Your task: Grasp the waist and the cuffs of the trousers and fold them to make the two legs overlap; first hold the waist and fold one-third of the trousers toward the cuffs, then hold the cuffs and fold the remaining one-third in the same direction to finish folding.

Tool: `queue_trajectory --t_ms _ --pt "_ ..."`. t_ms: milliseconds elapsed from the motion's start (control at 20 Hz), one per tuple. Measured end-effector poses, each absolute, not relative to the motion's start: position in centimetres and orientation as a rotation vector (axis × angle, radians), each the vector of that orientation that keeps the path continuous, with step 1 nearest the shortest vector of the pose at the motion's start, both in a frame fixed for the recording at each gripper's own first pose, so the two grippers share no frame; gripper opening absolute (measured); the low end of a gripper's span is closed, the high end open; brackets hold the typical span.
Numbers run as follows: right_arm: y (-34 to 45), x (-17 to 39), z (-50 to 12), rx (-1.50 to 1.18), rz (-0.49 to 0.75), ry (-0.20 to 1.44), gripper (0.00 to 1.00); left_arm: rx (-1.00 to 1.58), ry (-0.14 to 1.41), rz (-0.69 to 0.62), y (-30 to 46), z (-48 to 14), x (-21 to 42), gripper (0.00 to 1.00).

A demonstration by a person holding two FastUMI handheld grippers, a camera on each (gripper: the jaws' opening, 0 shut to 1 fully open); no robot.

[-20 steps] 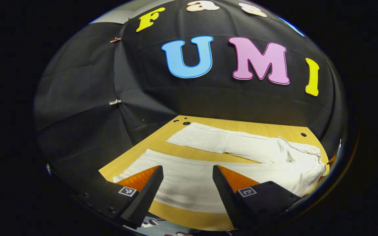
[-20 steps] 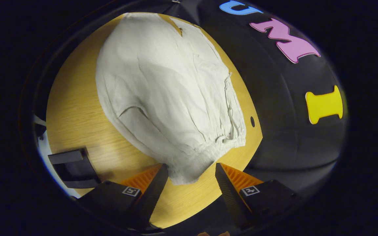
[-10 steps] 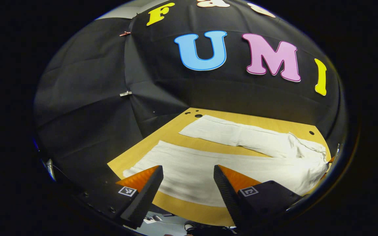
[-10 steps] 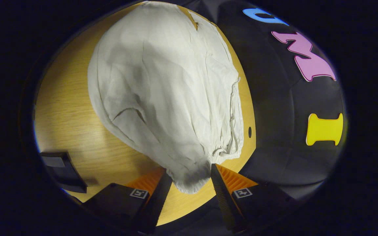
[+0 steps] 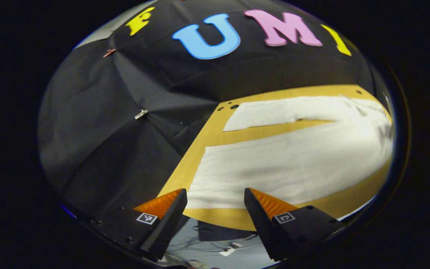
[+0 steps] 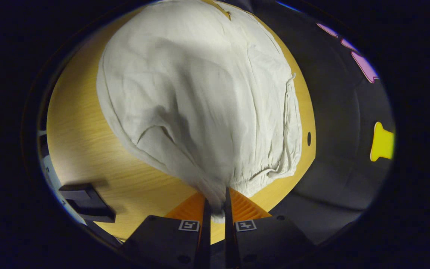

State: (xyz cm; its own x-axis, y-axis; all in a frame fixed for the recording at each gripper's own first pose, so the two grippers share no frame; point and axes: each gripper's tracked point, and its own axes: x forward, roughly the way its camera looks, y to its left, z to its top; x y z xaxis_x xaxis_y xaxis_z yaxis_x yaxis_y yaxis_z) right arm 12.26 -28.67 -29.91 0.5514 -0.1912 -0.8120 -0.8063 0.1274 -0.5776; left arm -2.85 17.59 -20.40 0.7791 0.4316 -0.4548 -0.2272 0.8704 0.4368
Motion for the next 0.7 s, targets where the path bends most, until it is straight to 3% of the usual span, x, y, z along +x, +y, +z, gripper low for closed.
queue_trajectory --t_ms 50,250,700 --pt "-28.8 12.2 -30.0 -1.418 0.558 0.958 0.12 0.431 0.598 0.330 18.7 -21.1 -2.6 0.97" --pt "-28.4 11.8 -29.8 -1.426 0.593 1.023 0.05 0.629 0.699 0.182 22.7 -24.8 -2.1 0.97" --pt "-28.2 11.8 -29.7 -1.494 0.600 1.061 0.05 0.948 0.862 -0.042 30.5 -30.0 -2.5 0.96"
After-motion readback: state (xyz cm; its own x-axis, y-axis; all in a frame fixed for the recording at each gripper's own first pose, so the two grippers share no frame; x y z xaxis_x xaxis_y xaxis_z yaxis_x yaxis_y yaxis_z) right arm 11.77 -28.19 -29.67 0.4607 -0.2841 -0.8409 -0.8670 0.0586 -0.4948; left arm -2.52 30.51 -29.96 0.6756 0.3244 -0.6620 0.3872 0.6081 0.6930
